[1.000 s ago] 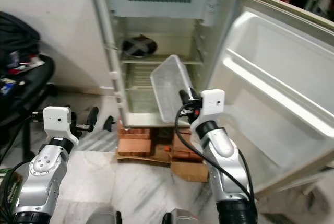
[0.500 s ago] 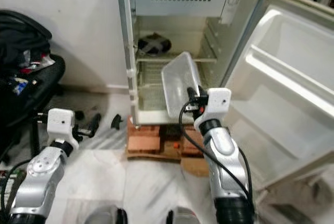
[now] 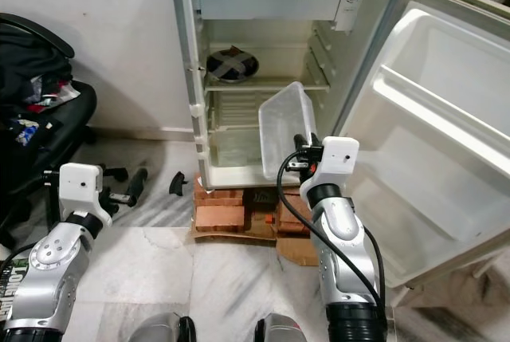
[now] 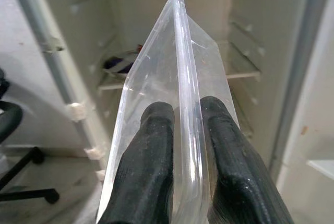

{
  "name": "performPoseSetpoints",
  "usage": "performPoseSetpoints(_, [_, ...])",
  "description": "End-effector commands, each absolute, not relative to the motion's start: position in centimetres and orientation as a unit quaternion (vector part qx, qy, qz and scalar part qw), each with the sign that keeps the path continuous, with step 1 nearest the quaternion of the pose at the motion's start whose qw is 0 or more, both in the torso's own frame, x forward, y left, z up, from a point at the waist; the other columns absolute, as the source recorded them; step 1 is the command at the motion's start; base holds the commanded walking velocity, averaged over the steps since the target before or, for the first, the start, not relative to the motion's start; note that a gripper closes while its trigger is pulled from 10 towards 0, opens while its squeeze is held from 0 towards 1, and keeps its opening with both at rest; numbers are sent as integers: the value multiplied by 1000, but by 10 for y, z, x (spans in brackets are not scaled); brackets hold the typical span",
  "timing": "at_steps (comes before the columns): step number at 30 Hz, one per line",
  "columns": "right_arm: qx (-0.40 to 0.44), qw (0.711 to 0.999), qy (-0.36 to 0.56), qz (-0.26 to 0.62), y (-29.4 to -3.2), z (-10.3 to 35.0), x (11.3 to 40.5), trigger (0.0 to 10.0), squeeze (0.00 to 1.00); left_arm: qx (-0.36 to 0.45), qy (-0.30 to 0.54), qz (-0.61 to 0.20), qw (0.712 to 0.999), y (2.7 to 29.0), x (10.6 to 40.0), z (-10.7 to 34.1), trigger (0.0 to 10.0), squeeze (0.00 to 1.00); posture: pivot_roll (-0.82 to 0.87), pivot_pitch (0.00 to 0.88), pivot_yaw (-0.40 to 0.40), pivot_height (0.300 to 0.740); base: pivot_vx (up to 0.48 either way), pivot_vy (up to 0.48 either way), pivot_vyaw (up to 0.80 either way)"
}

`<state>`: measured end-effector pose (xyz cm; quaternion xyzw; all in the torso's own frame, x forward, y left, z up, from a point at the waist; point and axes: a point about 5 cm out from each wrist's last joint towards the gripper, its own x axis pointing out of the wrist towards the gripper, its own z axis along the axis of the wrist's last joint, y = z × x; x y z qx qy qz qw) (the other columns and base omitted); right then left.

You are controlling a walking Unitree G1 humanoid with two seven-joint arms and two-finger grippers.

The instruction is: Restocking fridge

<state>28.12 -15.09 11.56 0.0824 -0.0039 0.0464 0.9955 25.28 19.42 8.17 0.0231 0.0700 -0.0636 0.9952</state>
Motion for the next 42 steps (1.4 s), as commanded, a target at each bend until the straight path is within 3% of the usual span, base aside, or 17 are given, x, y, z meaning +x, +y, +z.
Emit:
performPoseSetpoints(1, [82,996,-3,38,-154,115,283,10000,0,24,60,-64,996,194,253,87,10000,0,-7,81,-42,740,356,0,0])
performPoseSetpoints(22, [79,996,10,32,-162,109,281,10000,0,13,62,-72,995,187,249,85,10000,0,-5,82,-53,740,404,0,0])
performPoseSetpoints(42, [67,993,49,81,-166,101,230,10000,0,21,71,-49,996,193,218,84,10000,0,-3,78,-55,740,356,0,0])
